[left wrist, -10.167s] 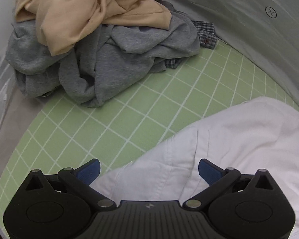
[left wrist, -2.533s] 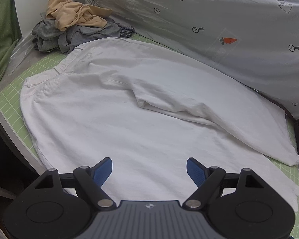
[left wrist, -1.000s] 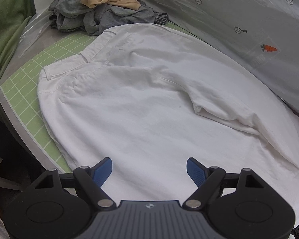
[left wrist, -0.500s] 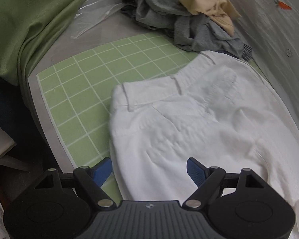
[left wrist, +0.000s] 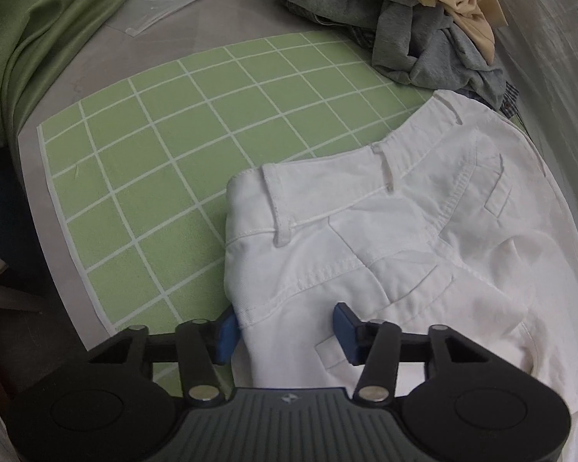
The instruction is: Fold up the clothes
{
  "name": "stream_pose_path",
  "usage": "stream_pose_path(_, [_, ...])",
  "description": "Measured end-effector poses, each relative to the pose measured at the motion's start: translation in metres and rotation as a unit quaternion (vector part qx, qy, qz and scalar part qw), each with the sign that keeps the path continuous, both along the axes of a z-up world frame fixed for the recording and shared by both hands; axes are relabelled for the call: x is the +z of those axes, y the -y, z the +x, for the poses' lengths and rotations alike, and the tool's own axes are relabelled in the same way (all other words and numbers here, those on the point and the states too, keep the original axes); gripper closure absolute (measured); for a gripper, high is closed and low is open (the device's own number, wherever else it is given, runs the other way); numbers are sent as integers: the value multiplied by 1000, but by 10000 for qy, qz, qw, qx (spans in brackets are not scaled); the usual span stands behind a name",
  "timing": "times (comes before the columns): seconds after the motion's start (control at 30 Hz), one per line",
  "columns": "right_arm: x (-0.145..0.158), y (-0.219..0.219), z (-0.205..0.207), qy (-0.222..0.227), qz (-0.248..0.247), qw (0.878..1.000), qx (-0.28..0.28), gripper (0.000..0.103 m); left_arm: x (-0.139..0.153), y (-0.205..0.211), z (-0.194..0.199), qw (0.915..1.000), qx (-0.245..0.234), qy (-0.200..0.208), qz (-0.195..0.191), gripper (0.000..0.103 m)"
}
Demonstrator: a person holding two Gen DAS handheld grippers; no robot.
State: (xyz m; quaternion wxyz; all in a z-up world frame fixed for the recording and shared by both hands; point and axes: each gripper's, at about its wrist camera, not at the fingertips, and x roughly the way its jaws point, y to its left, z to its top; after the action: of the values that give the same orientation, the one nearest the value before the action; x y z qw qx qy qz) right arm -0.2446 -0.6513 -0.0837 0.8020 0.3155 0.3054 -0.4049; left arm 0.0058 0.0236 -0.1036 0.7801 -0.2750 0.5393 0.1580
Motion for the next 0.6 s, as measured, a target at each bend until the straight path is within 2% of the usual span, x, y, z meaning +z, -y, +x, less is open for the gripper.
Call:
stream_pose_path(0.03, [4,-1,-1,52,-53,10000,45,96,1,-1,0,10000,72,-11,-9,82])
stream_pose_path(0.1, [15,-2,-5,170,-241,9995,108,98,5,-6,-4,9996,203,149,-95,91])
stream_pose_path(0.23, [36,2,-16,577,-410,9974,164,100,32,-3,-19,9973,348,638,-43,94])
stream_pose_path(0.33, [55,4,-27,1041,-503,9932,153,100,61,3,-29,9938,443,1018,68,94])
stream_pose_path(0.6, [132,16,-54,2191,-943,9700,470,100,153,19,-54,9764,658,2025,366,95])
